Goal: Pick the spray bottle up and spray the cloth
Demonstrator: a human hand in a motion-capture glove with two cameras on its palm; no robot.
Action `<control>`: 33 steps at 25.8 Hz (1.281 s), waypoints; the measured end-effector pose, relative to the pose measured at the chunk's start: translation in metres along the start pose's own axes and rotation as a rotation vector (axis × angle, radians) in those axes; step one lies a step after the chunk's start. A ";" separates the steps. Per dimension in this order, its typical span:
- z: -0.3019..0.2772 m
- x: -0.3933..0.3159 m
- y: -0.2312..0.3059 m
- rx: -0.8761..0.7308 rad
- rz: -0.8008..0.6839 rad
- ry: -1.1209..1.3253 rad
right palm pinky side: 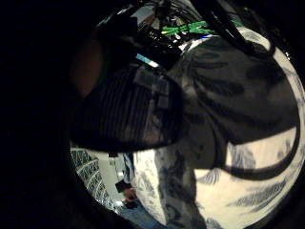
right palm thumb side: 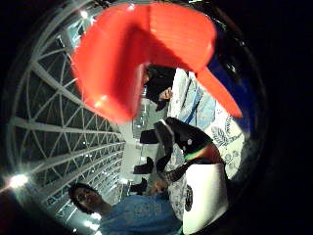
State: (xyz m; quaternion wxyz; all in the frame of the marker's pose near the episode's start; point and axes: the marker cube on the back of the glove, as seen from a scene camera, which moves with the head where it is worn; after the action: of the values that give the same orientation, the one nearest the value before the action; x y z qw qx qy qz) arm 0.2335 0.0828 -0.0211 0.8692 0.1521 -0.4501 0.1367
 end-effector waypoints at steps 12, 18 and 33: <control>0.011 -0.006 -0.013 0.078 -0.121 -0.003; 0.031 -0.047 0.005 -0.236 -0.141 -0.065; 0.108 -0.096 0.035 -0.786 0.010 0.080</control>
State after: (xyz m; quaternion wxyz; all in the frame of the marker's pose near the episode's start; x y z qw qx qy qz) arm 0.0868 0.0632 -0.0358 0.8774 -0.1999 -0.4347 -0.0362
